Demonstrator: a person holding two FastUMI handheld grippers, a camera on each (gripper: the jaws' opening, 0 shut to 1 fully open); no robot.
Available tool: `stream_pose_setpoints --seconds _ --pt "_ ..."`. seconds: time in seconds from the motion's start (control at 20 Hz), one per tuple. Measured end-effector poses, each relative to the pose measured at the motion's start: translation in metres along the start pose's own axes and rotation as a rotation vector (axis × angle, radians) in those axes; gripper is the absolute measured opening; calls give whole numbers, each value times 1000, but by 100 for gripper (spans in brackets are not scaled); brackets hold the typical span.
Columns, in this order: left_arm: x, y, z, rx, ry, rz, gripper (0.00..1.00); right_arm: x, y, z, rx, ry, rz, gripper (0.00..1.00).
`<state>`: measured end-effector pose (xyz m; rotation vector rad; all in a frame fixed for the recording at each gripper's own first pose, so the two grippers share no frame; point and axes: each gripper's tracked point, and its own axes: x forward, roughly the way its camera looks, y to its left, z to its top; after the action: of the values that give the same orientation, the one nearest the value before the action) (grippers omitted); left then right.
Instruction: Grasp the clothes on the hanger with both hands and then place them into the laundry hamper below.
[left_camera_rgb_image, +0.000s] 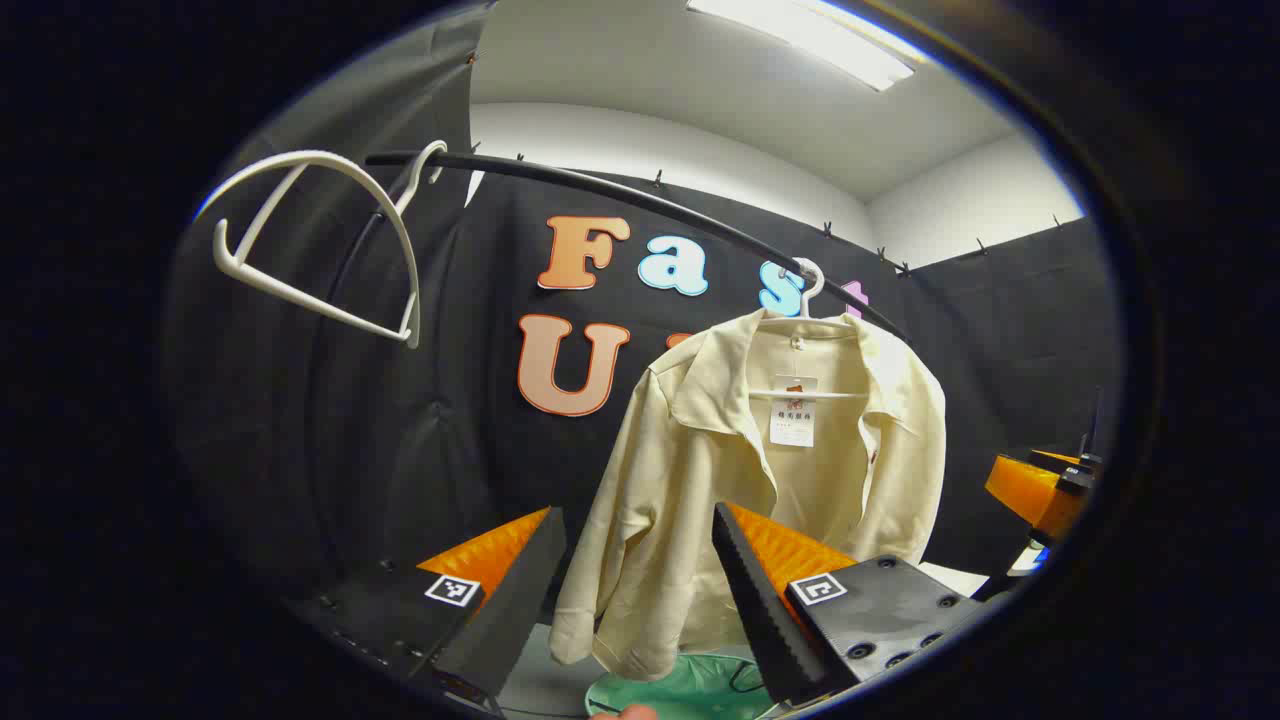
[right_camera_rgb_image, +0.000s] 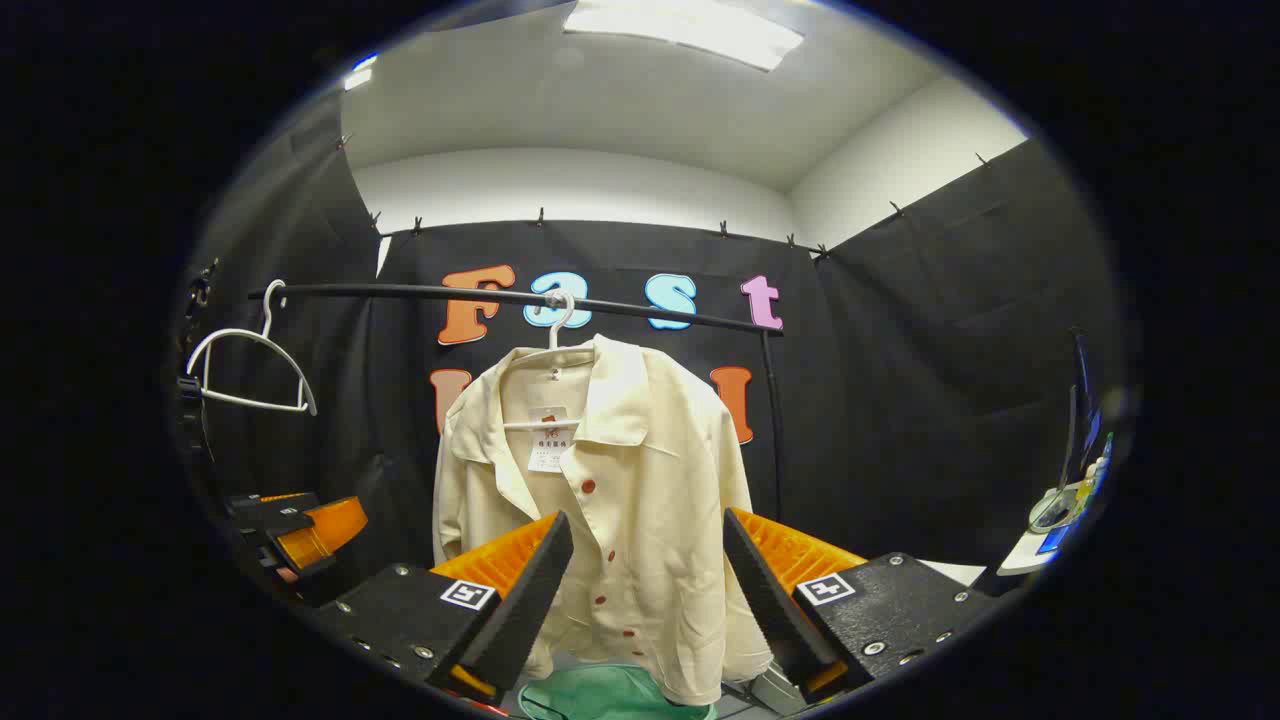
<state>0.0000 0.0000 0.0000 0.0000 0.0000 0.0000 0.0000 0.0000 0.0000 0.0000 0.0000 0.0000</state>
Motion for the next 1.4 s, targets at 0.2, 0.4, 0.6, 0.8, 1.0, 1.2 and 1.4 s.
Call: stream_pose_setpoints --seconds 0.2,0.4,0.6,0.8,1.0,1.2,1.4 --pt "1 -5 0 0 -4 -1 96 1 -5 -9 20 19 0 94" --pt "7 -5 -7 -10 17 2 96 3 -6 -10 25 19 -4 94" --pt "17 -4 -8 -7 15 4 96 6 0 -9 12 5 -6 94" --pt "18 -3 0 -5 -7 -2 96 5 9 -8 4 -1 -1 94" --pt "16 0 -1 -7 -4 -7 96 3 11 -4 -10 -11 -6 94" --pt "17 5 -4 1 1 8 96 6 16 -9 -6 -4 2 94" --pt "16 12 -3 26 3 19 96 33 23 -17 -40 26 -4 94"
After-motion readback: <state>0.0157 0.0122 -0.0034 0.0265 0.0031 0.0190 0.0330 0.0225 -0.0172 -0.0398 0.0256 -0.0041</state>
